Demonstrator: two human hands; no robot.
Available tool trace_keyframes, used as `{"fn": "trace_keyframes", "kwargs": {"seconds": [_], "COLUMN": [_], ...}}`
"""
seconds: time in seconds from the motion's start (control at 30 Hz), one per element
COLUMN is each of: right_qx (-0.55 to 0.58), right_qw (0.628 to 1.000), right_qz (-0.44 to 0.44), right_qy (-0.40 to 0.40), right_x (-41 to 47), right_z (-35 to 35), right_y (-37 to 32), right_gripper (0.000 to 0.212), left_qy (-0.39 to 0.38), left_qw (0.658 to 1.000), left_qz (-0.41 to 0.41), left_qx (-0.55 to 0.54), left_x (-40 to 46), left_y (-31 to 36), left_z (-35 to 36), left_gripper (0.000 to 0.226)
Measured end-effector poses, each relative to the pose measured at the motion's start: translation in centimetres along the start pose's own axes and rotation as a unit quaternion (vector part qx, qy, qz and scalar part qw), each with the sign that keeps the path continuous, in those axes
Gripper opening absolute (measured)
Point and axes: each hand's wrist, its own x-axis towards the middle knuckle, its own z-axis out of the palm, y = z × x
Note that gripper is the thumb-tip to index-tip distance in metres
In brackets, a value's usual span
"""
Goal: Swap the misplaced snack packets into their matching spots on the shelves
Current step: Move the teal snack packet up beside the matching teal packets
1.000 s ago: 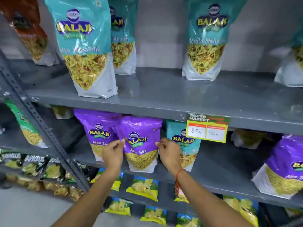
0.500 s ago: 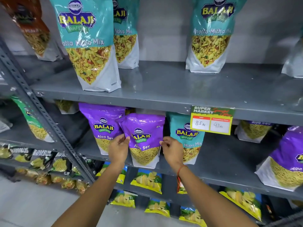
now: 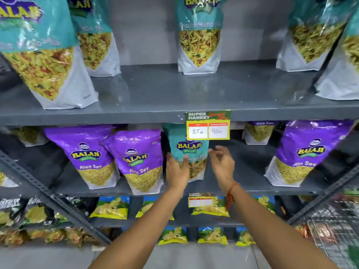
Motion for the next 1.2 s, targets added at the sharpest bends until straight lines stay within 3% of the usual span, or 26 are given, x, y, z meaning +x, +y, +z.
{"fn": "trace_keyframes", "kwargs": {"seconds": [0.1, 0.17, 0.23, 0.37, 0.63, 0.77, 0.87, 1.03, 1.2], "right_qx": [-0.006, 0.003, -0.026, -0.046, -0.070, -0.121, -0.139, -0.119, -0.042], "right_qw": [0.995, 0.991, 0.990, 0.993, 0.988, 0.980, 0.971, 0.956, 0.948], "right_qz": [0.033, 0.026, -0.005, -0.040, -0.108, -0.134, -0.166, -0.246, -0.306], "right_qy": [-0.090, -0.133, -0.141, -0.098, -0.084, -0.088, -0.103, -0.103, -0.078], "right_x": [3.0, 4.3, 5.2, 5.5, 0.9, -3.0, -6.8, -11.6, -12.4], "right_z": [0.4, 0.8, 1.1, 1.1, -2.4, -5.7, -8.3, -11.8, -13.6], "right_y": [0.4, 0.7, 1.3, 2.2, 2.4, 2.7, 1.7, -3.1, -12.2], "right_gripper": [0.046, 0.037, 0.026, 0.023, 0.022, 0.052, 0.059, 0.052, 0.040], "left_qy": [0.060, 0.112, 0.126, 0.154, 0.108, 0.088, 0.071, 0.051, 0.064], "left_qw": [0.994, 0.985, 0.981, 0.979, 0.987, 0.989, 0.989, 0.972, 0.943], "left_qz": [-0.043, -0.072, -0.059, -0.024, 0.007, 0.027, 0.064, 0.177, 0.247], "left_qx": [-0.075, -0.112, -0.133, -0.135, -0.119, -0.114, -0.114, -0.147, -0.211], "left_x": [2.1, 3.3, 3.7, 3.4, -2.1, -7.7, -11.4, -15.4, -13.4], "left_y": [-0.9, -1.2, -1.4, -1.4, -2.6, -2.5, -2.7, 1.4, 8.6], "left_z": [1.8, 2.1, 2.3, 2.5, 0.9, -1.5, -4.0, -8.8, -12.6], "left_gripper": [0.052, 0.037, 0.034, 0.026, 0.026, 0.026, 0.027, 0.034, 0.037]}}
